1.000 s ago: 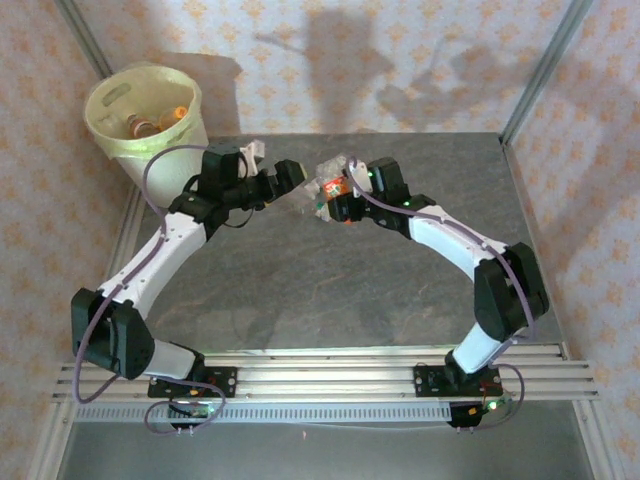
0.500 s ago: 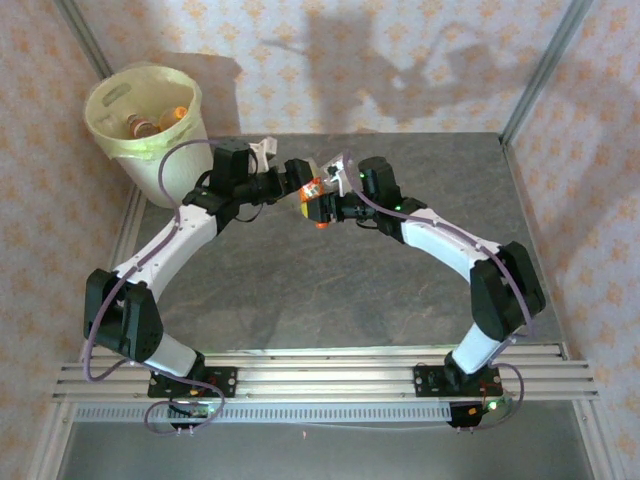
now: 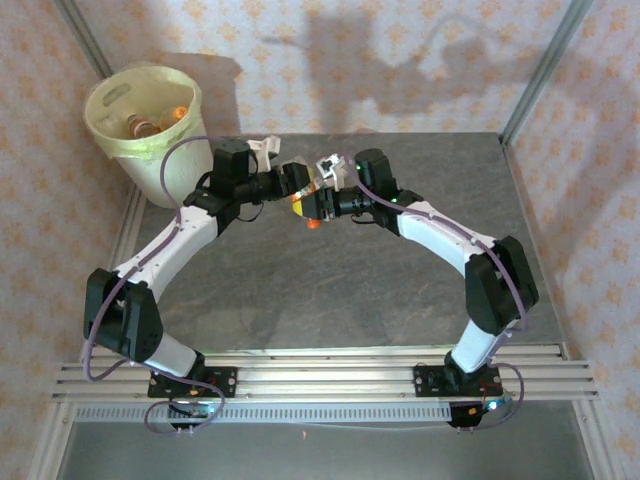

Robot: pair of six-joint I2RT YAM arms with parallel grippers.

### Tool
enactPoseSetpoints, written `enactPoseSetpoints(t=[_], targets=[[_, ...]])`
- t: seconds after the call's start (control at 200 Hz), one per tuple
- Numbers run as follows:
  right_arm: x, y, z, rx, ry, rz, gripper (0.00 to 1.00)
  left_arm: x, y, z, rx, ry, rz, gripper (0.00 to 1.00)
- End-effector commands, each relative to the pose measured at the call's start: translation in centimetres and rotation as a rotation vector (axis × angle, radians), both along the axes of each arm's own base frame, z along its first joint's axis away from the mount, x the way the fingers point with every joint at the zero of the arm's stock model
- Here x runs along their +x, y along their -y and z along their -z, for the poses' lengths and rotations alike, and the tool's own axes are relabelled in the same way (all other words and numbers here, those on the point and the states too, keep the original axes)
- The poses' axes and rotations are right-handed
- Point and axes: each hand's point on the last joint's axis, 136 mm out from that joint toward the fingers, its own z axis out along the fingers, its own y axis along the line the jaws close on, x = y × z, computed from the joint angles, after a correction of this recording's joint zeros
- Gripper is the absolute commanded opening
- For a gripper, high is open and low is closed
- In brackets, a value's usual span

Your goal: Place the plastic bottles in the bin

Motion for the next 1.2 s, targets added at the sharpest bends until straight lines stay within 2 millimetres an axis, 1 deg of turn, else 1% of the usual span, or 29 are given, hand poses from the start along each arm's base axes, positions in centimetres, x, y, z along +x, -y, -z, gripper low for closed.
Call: enactPoseSetpoints(t=[0.0, 0.045, 0.095, 0.135, 0.23, 0.255, 0.28, 0.29, 0.4, 0.465, 0.575, 0.671, 0.701, 0.766, 0.831, 0.996, 1.136, 1.196], targets=[[1.2, -0.3, -2.5, 0.017, 0.054, 0.051, 0.52, -0.1, -0.3, -0.5, 0.005, 0.031, -0.030, 0.49], [1.9, 0.1, -2.2, -0.011, 0.053, 0.100, 0.59, 0.3, -1.4, -0.3, 0.029, 0.028, -0.102, 0.45], [2.3, 0.4, -2.1, -0.025, 0.069, 0.133, 0.71, 0.8, -2.7, -0.2, 0.057, 0.032, -0.190, 0.44], [2.7, 0.7, -2.3, -0.026, 0.085, 0.163, 0.76, 1.1, -3.7, -0.4, 0.077, 0.041, -0.248, 0.44], [3.3, 1.7, -2.6, -0.038, 0.111, 0.244, 0.86, 1.5, -5.5, -1.6, 0.121, 0.075, -0.347, 0.44], [3.4, 1.9, -2.6, -0.044, 0.118, 0.263, 0.90, 1.6, -6.0, -1.9, 0.139, 0.082, -0.371, 0.44], [3.6, 2.3, -2.7, -0.053, 0.125, 0.287, 0.98, 1.7, -6.5, -2.2, 0.159, 0.085, -0.393, 0.44], [3.7, 2.5, -2.7, -0.057, 0.127, 0.298, 1.00, 1.7, -6.7, -2.4, 0.167, 0.090, -0.401, 0.44], [4.4, 4.3, -2.5, -0.123, 0.145, 0.407, 0.99, 2.1, -9.3, -4.0, 0.276, 0.117, -0.512, 0.43], [4.6, 5.3, -2.3, -0.158, 0.155, 0.454, 0.99, 2.3, -11.0, -5.4, 0.330, 0.135, -0.578, 0.43], [5.0, 7.0, -2.0, -0.196, 0.154, 0.552, 0.99, 3.0, -14.6, -8.8, 0.397, 0.190, -0.707, 0.43], [5.5, 9.3, -1.5, -0.249, 0.145, 0.672, 0.99, 3.7, -18.6, -11.3, 0.351, 0.225, -0.851, 0.43], [5.6, 10.0, -1.3, -0.268, 0.143, 0.707, 0.99, 4.1, -19.9, -12.0, 0.295, 0.223, -0.901, 0.43], [5.6, 11.1, -1.2, -0.287, 0.150, 0.747, 0.99, 4.7, -22.4, -13.1, 0.236, 0.236, -0.977, 0.43], [5.3, 12.0, -1.2, -0.287, 0.159, 0.769, 1.00, 5.0, -24.5, -14.1, 0.223, 0.257, -1.054, 0.44], [4.4, 14.4, -1.3, -0.319, 0.185, 0.828, 0.99, 5.1, -29.0, -16.6, 0.252, 0.326, -1.230, 0.45], [3.7, 16.0, -1.0, -0.346, 0.196, 0.858, 0.99, 5.2, -31.7, -19.1, 0.275, 0.398, -1.334, 0.46], [3.3, 16.5, -0.8, -0.354, 0.193, 0.867, 0.99, 5.5, -32.8, -19.9, 0.295, 0.421, -1.376, 0.46]])
